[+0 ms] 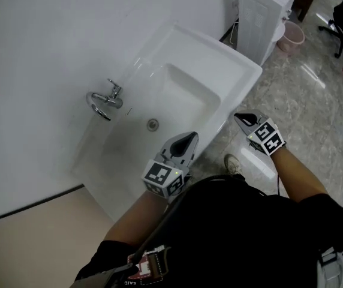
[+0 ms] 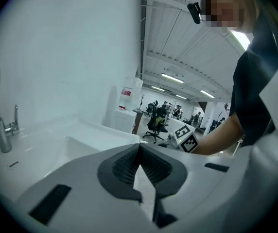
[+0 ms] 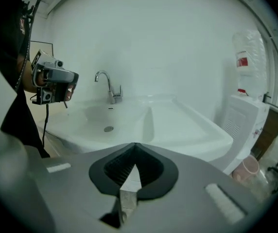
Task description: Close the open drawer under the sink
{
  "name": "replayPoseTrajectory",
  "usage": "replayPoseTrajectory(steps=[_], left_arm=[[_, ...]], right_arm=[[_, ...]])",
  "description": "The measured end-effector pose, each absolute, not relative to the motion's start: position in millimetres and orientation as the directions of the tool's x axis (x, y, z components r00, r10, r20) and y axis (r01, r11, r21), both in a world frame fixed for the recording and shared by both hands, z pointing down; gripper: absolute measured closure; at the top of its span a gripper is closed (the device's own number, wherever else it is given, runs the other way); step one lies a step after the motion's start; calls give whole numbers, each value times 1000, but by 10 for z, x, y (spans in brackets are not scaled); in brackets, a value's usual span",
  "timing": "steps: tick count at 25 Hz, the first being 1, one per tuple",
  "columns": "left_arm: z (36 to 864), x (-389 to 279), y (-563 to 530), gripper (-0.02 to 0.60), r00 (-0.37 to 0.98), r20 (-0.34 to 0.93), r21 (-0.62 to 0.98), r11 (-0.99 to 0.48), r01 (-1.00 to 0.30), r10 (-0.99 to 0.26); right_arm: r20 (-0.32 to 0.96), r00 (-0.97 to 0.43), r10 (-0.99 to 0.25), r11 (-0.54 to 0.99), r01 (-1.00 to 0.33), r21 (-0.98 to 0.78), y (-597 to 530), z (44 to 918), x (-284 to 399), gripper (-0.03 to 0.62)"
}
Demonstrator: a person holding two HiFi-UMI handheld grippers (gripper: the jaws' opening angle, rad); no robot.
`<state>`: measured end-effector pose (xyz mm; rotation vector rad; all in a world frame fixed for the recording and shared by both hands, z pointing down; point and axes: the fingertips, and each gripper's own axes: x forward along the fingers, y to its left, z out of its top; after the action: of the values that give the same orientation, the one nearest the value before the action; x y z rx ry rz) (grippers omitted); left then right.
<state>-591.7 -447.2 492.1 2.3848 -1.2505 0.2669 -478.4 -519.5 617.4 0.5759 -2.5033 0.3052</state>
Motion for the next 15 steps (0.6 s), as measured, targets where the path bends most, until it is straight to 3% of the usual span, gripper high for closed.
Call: replayPoseTrajectory(steps=[3,15], left_arm=[[4877,-6121,-4391,581,524,411,218,-477,-851,-746],[4525,-6832,-4115,581,244,380,-17,-271,-963,-892]], right_arm=[[564,-774,-289,929,-369,-30,-5157,5976,-4994,592],[534,-838,-110,993,-117,22,-5274,5314,-5490,592]])
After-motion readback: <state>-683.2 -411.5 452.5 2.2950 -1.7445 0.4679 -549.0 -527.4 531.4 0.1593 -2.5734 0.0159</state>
